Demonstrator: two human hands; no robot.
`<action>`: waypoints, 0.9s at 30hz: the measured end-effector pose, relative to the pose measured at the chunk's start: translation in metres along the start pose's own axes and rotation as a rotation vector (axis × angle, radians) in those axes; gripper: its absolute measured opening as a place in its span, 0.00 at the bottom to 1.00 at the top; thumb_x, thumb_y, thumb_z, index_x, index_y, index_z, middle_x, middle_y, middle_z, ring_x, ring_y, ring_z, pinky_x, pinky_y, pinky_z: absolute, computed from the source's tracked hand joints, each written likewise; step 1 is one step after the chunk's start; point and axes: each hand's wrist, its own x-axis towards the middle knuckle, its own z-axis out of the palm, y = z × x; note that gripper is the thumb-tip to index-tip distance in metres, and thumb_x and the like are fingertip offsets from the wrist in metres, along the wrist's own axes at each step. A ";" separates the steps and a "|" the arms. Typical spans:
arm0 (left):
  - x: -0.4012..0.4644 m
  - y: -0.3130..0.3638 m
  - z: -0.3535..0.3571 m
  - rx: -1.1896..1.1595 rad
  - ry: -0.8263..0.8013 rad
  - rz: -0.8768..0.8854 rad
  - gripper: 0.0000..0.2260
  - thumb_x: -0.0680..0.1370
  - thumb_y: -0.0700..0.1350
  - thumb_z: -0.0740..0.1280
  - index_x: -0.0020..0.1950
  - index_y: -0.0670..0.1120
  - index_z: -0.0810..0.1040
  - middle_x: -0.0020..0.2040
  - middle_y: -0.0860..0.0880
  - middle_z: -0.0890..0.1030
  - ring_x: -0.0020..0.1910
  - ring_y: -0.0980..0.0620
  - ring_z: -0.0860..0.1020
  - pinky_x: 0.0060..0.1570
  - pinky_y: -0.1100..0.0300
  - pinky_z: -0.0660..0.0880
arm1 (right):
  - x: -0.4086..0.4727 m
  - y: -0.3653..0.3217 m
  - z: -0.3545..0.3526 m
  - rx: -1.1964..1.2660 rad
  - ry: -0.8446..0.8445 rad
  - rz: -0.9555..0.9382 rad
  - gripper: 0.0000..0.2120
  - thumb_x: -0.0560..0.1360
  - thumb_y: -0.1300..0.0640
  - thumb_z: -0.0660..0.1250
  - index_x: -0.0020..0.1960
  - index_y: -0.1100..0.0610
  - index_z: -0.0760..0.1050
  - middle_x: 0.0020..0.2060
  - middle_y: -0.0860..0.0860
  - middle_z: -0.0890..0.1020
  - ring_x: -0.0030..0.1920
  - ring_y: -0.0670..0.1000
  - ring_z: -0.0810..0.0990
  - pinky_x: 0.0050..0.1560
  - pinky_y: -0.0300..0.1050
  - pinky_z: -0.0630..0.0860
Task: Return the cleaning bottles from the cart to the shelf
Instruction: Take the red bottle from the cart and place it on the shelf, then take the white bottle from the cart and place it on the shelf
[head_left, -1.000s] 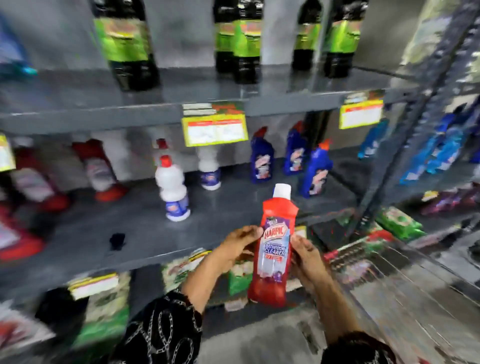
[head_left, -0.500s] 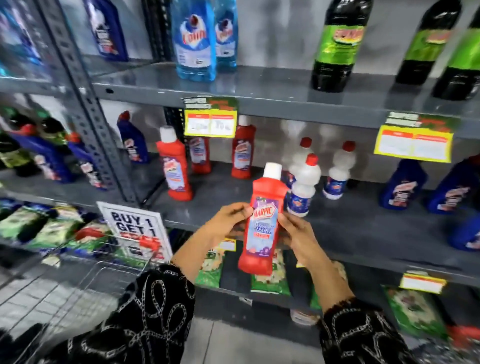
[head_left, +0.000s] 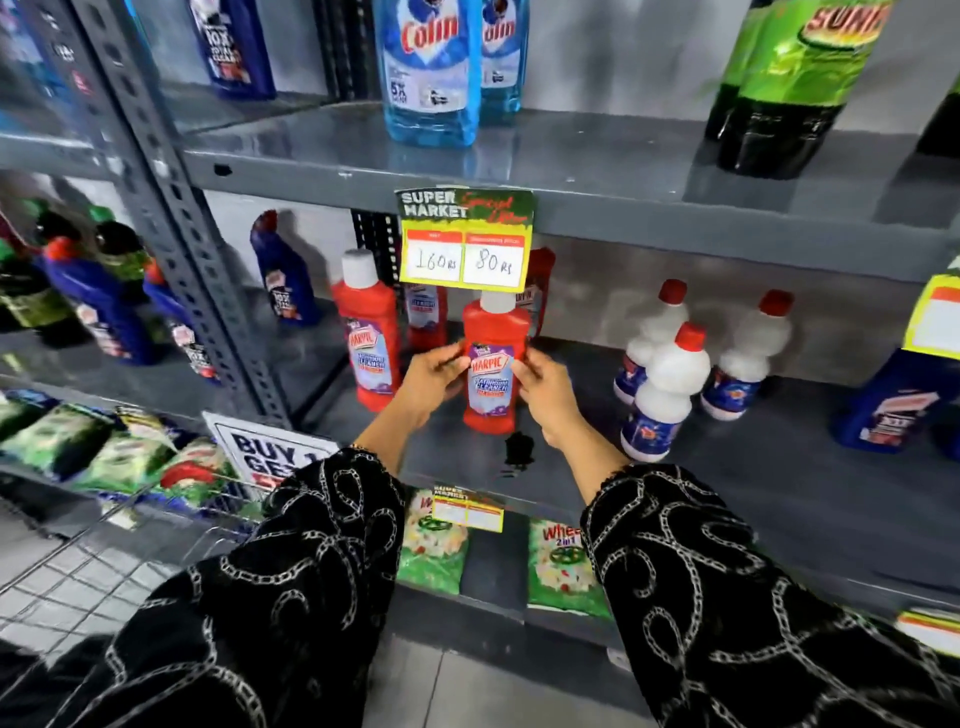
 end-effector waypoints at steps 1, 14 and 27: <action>0.006 -0.002 -0.001 -0.024 0.007 0.003 0.19 0.80 0.35 0.58 0.71 0.38 0.65 0.59 0.47 0.72 0.53 0.53 0.74 0.39 0.74 0.77 | 0.007 0.004 0.002 -0.006 0.011 -0.011 0.15 0.72 0.47 0.63 0.56 0.49 0.78 0.54 0.54 0.84 0.55 0.55 0.82 0.59 0.61 0.77; 0.017 -0.023 0.030 0.092 0.499 0.034 0.13 0.77 0.41 0.64 0.57 0.36 0.78 0.56 0.38 0.81 0.47 0.51 0.77 0.47 0.64 0.74 | 0.000 -0.021 0.014 -0.121 0.148 0.013 0.18 0.78 0.53 0.59 0.67 0.56 0.71 0.59 0.60 0.81 0.58 0.59 0.80 0.60 0.56 0.76; -0.061 -0.059 0.246 0.264 0.324 0.293 0.06 0.76 0.34 0.59 0.45 0.35 0.75 0.41 0.41 0.76 0.42 0.50 0.72 0.40 0.64 0.63 | -0.125 0.007 -0.151 -0.105 0.684 -0.169 0.13 0.78 0.55 0.59 0.52 0.61 0.80 0.48 0.57 0.85 0.47 0.56 0.83 0.51 0.53 0.78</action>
